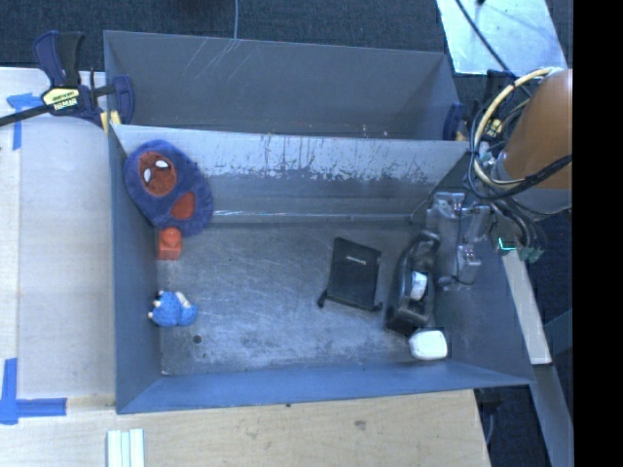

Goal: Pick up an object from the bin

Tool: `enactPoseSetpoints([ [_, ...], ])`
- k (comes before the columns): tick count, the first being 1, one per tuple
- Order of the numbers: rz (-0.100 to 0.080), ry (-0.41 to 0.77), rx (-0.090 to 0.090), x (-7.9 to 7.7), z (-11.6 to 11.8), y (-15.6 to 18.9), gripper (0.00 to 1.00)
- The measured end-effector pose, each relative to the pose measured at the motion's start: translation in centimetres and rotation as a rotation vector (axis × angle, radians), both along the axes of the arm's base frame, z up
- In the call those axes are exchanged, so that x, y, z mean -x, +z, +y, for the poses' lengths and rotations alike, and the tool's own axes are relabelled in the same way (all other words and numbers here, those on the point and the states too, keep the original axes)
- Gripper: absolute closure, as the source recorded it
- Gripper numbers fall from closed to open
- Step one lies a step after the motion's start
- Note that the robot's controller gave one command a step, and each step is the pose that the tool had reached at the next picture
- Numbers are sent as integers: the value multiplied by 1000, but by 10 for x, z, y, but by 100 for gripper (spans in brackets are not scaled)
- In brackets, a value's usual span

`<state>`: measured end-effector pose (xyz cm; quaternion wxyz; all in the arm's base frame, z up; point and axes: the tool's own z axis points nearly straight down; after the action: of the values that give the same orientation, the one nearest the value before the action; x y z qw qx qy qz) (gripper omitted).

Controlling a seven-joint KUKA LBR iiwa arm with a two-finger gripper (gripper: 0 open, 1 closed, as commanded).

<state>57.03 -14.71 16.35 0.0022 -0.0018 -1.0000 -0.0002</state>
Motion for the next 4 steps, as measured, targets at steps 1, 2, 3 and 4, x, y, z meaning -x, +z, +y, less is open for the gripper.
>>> enactPoseSetpoints([
  [1,-3,627,-2,-15,10,-94,0],
  [2,-11,985,1,-13,15,-62,0],
  [3,-10,1313,-2,-19,26,-63,0],
  [4,-5,1505,-5,-30,18,-88,0],
])
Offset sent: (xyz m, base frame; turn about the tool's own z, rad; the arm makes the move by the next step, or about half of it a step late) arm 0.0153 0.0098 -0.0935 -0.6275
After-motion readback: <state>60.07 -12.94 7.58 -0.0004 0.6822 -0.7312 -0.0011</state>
